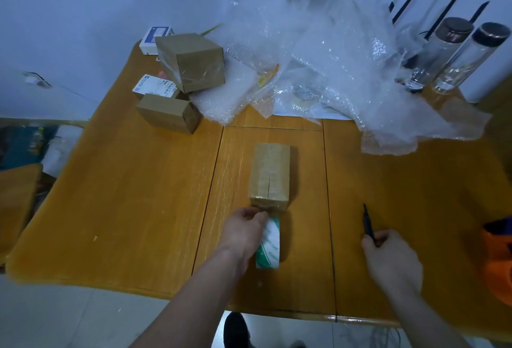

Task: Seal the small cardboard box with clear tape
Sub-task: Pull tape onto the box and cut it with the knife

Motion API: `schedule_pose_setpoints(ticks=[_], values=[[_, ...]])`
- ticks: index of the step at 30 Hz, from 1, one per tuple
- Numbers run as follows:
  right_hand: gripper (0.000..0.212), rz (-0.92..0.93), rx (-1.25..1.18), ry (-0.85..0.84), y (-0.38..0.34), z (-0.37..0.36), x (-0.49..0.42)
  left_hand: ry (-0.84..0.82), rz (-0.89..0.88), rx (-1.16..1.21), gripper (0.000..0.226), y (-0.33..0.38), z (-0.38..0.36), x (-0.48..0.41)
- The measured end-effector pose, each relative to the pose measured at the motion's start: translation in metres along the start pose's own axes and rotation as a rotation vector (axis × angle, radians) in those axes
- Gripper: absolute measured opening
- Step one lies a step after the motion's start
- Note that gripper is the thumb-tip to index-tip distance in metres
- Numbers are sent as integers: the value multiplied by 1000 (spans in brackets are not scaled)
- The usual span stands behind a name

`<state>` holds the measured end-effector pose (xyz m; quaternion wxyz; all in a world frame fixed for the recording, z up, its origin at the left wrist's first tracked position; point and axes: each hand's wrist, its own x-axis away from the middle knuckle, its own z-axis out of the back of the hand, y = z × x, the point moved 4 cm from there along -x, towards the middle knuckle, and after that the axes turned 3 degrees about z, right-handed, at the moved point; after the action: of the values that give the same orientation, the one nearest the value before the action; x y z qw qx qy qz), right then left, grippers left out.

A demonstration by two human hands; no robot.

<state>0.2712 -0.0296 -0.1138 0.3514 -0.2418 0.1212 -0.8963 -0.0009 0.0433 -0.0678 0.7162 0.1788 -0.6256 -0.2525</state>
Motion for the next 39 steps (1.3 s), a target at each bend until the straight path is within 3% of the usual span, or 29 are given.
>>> schedule_pose_setpoints(ticks=[11,17,21,25,32,35,39], values=[[16,173,-272,-33,-90,-7,6,-9,1,-25,16,2,-4,0],[18,266,-395,-99,-105,-4,20,-28,3,-49,4,2,-3,1],[31,422,-421,-178,-123,2,31,-27,-4,-54,5,1,-1,3],[22,642,-269,-291,-148,9,41,-14,-26,-34,18,-2,-3,3],[19,983,352,-285,-180,16,43,-32,-3,4,21,-6,-6,-3],[25,1054,518,-310,-187,20,40,-37,-2,0,21,-6,-6,-6],[34,1075,548,-357,-189,20,39,-55,11,6,17,-7,-7,-7]])
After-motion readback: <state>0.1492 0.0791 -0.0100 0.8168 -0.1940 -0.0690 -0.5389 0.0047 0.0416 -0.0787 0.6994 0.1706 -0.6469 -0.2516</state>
